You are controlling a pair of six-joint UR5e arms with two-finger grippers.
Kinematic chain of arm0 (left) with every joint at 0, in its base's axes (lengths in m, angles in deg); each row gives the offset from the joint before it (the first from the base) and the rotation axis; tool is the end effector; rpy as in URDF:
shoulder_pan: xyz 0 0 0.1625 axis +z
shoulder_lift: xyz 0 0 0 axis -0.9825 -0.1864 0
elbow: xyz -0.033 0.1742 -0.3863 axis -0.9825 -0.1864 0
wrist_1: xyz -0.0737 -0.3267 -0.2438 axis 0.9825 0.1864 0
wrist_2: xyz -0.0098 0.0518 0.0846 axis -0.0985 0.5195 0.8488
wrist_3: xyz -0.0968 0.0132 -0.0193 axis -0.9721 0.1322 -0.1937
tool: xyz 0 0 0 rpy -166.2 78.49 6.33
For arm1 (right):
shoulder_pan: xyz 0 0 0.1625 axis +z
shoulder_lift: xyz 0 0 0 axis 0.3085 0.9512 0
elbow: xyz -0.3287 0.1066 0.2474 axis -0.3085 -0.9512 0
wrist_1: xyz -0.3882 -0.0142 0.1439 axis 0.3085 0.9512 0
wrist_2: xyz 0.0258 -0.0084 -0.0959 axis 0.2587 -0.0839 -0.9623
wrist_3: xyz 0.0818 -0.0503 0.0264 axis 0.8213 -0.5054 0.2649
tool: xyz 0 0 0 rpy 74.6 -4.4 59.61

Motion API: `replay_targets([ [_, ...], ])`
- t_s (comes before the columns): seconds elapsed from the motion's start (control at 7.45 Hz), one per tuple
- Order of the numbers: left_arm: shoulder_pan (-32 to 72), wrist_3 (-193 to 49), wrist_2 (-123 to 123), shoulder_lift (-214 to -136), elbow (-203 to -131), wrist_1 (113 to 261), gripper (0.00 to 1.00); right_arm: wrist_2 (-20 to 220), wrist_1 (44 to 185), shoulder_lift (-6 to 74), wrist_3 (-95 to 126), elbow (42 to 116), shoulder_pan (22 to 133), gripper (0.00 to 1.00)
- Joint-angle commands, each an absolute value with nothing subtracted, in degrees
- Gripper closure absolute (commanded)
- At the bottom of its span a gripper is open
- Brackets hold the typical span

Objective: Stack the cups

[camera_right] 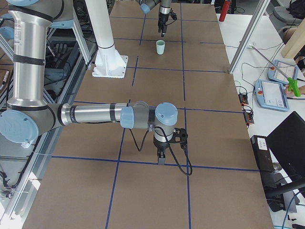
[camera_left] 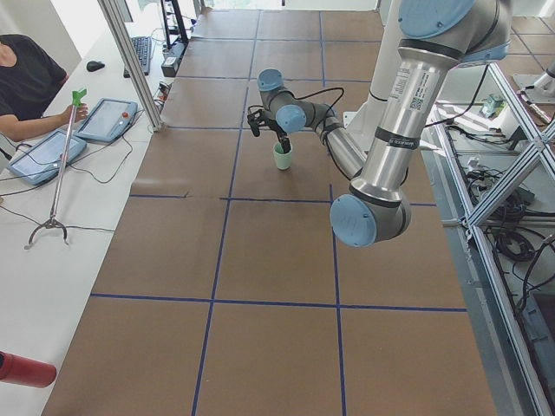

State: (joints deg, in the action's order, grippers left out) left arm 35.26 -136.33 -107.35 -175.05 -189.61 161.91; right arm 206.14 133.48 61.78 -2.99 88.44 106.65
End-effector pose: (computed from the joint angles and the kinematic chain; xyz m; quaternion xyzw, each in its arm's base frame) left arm 0.3502 -0.4365 0.2798 -0.1083 0.4596 -0.1282 0.8721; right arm 0.0603 -0.4358 0.6277 -0.0062 -0.3361 -0.0251 0.9415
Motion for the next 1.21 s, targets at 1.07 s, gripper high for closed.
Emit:
replay_targets([
  [1.07,-4.8,-62.0,-108.3,-156.6,-176.5,161.2,0.0,206.1,133.5,61.8,-3.0,88.4,106.6,0.0],
])
